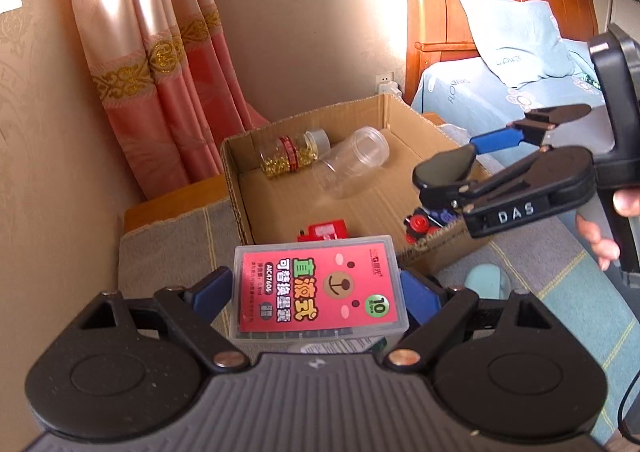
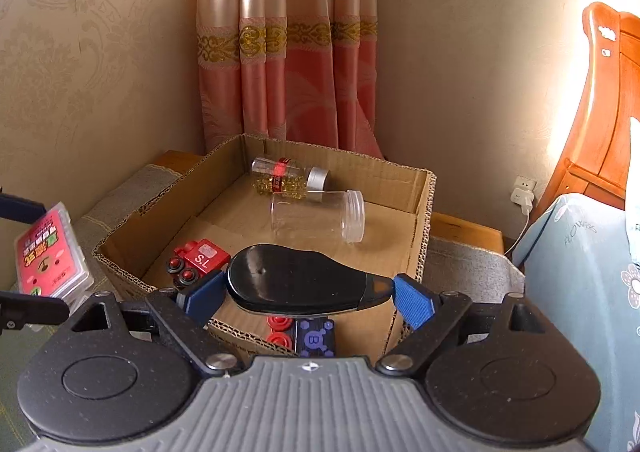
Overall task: Organize rigid objects
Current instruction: 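Carry the card box and black clip into the box and open both grippers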
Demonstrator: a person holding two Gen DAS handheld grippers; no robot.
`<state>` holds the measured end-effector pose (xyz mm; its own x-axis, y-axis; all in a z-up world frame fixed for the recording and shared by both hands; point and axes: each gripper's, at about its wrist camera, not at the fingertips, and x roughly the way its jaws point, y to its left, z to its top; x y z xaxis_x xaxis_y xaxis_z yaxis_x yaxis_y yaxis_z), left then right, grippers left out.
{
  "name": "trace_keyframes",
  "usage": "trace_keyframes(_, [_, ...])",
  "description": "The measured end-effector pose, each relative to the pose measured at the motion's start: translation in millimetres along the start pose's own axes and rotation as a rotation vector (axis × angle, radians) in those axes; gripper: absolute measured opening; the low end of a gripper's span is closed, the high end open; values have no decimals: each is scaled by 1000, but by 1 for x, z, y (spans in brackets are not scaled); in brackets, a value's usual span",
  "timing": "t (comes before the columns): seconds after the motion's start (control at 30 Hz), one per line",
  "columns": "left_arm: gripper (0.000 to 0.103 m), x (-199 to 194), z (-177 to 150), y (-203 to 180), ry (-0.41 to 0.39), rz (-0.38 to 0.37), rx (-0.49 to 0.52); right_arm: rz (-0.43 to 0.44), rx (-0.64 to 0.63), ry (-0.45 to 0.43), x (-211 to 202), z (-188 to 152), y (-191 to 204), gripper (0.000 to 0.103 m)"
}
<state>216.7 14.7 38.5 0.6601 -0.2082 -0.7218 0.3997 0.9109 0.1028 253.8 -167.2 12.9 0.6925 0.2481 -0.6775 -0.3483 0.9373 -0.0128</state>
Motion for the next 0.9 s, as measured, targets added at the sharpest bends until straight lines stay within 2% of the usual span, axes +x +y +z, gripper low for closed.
trace_keyframes(0.07, [89, 12, 15, 3, -1, 11, 7, -9, -5, 7, 6, 2, -1, 103])
trace_keyframes(0.3, [89, 63, 55, 7, 24, 32, 11, -43, -16, -4, -16, -17, -4, 103])
trace_keyframes(0.47, [90, 95, 66, 19, 36, 27, -95, -55, -27, -2, -35, -29, -4, 103])
trace_keyframes(0.6, [99, 79, 57, 15, 0, 51, -84, -60, -29, 11, -46, -38, 1, 103])
trace_keyframes(0.73, [102, 54, 46, 8, -26, 112, -26, -52, -13, 25, -49, -47, 8, 103])
trace_keyframes(0.9, [102, 30, 21, -1, -31, 131, -10, -73, -1, 51, -47, -64, 20, 103])
